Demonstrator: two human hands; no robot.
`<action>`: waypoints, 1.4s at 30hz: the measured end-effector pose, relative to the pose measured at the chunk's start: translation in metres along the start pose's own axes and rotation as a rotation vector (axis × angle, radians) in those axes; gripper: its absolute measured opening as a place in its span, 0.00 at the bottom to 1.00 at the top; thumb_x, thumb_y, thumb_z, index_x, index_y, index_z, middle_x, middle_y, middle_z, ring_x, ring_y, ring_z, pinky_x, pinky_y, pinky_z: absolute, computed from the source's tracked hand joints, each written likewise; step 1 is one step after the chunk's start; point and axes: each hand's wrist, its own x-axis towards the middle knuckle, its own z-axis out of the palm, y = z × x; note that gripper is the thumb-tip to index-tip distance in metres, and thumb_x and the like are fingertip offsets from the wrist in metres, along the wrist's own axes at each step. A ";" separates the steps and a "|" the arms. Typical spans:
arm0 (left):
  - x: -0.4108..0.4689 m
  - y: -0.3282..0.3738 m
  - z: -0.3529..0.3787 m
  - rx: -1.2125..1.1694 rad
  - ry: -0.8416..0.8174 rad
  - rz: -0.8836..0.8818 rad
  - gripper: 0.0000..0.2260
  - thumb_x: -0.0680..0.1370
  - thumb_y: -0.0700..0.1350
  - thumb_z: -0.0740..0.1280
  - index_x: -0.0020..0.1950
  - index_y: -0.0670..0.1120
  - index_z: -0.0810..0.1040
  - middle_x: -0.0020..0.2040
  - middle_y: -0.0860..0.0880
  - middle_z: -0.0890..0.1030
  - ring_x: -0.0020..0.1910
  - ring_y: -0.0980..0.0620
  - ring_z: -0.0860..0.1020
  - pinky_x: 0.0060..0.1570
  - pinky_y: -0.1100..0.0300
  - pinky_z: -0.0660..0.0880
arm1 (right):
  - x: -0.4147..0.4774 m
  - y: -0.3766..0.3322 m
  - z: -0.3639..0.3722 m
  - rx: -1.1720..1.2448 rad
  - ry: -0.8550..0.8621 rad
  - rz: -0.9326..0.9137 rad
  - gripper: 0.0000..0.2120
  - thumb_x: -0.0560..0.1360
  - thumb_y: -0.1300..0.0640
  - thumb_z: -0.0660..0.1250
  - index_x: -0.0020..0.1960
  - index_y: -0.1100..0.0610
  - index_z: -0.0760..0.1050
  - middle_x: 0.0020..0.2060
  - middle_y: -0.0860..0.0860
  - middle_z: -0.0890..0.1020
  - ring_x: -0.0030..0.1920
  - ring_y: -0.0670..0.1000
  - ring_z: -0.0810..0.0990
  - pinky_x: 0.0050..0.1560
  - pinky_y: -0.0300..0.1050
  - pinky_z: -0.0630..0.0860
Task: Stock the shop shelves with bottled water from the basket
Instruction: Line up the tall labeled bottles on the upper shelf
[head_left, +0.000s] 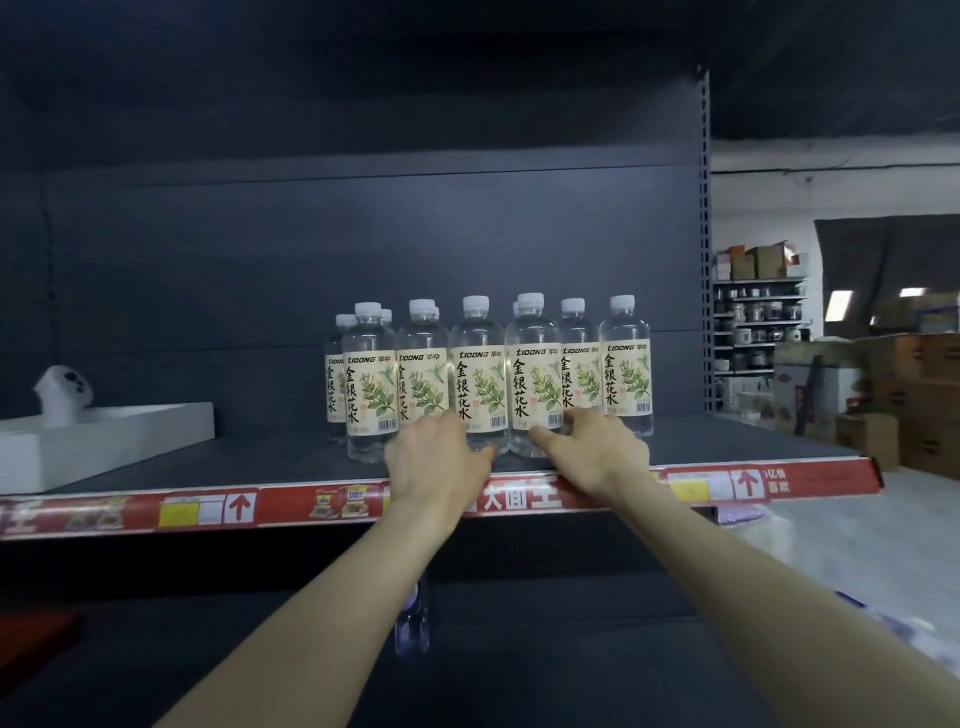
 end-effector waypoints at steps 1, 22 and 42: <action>0.000 0.000 0.000 0.016 0.000 0.015 0.23 0.77 0.67 0.69 0.50 0.47 0.81 0.40 0.51 0.79 0.41 0.49 0.78 0.40 0.56 0.78 | 0.001 0.001 -0.001 0.022 -0.007 0.004 0.23 0.73 0.31 0.63 0.47 0.52 0.78 0.41 0.47 0.83 0.45 0.55 0.82 0.51 0.50 0.79; 0.004 0.003 0.000 -0.012 0.010 -0.049 0.30 0.73 0.71 0.71 0.57 0.45 0.78 0.46 0.48 0.83 0.48 0.46 0.83 0.44 0.52 0.79 | 0.000 0.002 0.007 -0.045 0.089 -0.014 0.24 0.73 0.30 0.65 0.44 0.53 0.78 0.39 0.48 0.82 0.41 0.55 0.80 0.43 0.47 0.74; -0.046 0.006 -0.048 -0.549 -0.232 0.017 0.24 0.80 0.52 0.70 0.73 0.45 0.72 0.57 0.50 0.82 0.47 0.56 0.78 0.56 0.56 0.74 | -0.069 -0.013 -0.029 0.230 0.046 -0.068 0.21 0.79 0.46 0.66 0.65 0.59 0.77 0.53 0.54 0.84 0.52 0.56 0.84 0.55 0.53 0.82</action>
